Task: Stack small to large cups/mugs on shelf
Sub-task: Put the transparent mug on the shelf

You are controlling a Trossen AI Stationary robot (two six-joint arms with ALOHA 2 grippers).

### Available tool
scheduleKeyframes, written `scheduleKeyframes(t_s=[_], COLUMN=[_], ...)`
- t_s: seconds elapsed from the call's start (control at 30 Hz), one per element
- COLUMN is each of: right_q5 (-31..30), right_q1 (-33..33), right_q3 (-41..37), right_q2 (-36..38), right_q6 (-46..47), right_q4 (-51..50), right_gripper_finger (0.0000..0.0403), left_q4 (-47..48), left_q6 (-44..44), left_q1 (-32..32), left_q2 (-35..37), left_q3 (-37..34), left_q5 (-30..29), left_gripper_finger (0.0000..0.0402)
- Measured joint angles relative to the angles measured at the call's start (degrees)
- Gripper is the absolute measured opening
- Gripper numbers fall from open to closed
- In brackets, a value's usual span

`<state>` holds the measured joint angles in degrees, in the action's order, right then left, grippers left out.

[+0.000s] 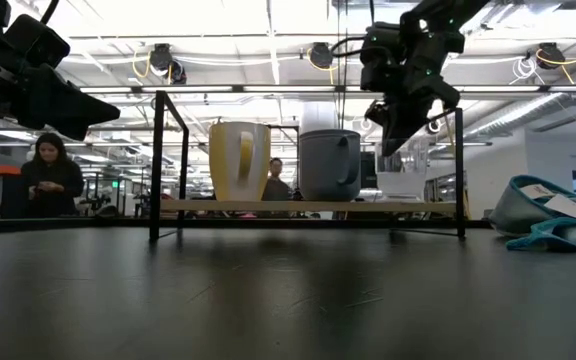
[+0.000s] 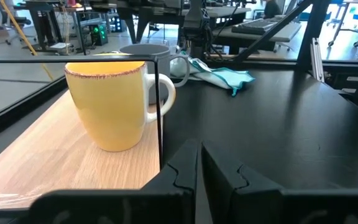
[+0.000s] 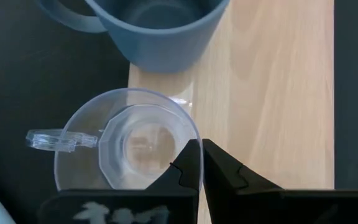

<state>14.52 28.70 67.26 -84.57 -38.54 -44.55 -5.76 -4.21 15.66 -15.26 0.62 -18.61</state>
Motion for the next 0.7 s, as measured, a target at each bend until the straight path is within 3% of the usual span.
scheduleKeyframes(t_s=[0.7], right_q5=[0.72], right_q1=[3.64], right_q3=[0.0], right_q2=[-0.59], right_q6=[-2.45], right_q4=[3.2], right_gripper_finger=[0.0], left_q4=[0.09], left_q6=[0.9], left_q1=[0.02], left_q2=[-0.01], left_q3=[0.0], left_q5=[0.02], left_gripper_finger=[0.0026])
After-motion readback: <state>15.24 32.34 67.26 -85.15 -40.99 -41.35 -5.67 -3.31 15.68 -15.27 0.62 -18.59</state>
